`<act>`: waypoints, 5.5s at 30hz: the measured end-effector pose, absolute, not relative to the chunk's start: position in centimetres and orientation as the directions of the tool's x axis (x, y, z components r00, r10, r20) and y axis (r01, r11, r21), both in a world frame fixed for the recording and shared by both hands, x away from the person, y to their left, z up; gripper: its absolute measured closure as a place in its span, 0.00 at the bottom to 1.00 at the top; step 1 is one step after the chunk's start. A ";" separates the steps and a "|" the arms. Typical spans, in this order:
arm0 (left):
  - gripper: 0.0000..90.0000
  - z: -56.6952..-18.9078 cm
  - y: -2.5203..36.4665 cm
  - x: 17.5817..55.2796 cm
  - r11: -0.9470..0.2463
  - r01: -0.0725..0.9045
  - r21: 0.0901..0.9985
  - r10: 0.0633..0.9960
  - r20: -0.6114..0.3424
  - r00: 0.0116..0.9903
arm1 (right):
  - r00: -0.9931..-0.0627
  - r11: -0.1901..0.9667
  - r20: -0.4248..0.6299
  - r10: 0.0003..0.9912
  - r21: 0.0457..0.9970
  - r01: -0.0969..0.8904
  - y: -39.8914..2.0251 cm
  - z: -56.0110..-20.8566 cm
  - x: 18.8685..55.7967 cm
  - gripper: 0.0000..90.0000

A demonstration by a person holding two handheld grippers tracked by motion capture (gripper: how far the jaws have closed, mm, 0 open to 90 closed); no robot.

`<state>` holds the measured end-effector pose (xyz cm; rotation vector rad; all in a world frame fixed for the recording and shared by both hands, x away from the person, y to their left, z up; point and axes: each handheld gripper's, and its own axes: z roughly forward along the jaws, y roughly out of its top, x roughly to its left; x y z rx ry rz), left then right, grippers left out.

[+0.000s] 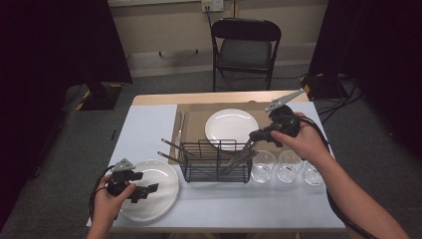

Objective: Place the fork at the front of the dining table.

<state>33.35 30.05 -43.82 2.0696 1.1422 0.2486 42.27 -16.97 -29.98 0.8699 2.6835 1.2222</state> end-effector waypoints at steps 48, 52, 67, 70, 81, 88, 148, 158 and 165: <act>0.19 -43.9 30.1 33.4 -0.321 0.652 0.687 0.792 -0.183 0.583 | -0.837 0.500 0.167 0.521 0.735 0.458 -14.8 -32.8 43.0 0.96; 0.19 -43.9 30.1 33.4 -0.322 0.654 0.685 0.792 -0.183 0.582 | -0.833 0.499 0.151 0.532 0.739 0.452 -15.3 -32.2 42.9 0.96; 0.19 -44.0 30.0 33.4 -0.325 0.654 0.683 0.792 -0.182 0.583 | -0.840 0.515 0.133 0.526 0.736 0.439 -14.9 -33.1 43.0 0.96; 0.19 -44.0 30.1 33.4 -0.325 0.654 0.683 0.794 -0.179 0.581 | -0.837 0.509 0.138 0.530 0.738 0.444 -14.9 -33.2 43.0 0.96; 0.19 -44.0 30.1 33.4 -0.326 0.652 0.685 0.792 -0.179 0.584 | -0.832 0.491 0.146 0.534 0.748 0.447 -15.1 -33.5 43.0 0.96; 0.19 -43.8 30.2 33.4 -0.321 0.648 0.690 0.792 -0.180 0.584 | -0.836 0.487 0.145 0.529 0.755 0.439 -14.6 -33.7 43.2 0.96; 0.19 -44.2 30.8 33.4 -0.303 0.659 0.689 0.796 -0.197 0.572 | -0.868 0.532 0.103 0.486 0.753 0.387 -14.5 -28.1 43.1 0.97; 0.19 -44.2 30.3 33.4 -0.307 0.659 0.686 0.793 -0.199 0.576 | -0.873 0.524 0.093 0.479 0.767 0.369 -14.8 -26.5 42.8 0.97; 0.19 -44.1 30.3 33.3 -0.305 0.659 0.688 0.793 -0.200 0.576 | -0.871 0.522 0.089 0.483 0.770 0.368 -14.9 -25.9 42.8 0.97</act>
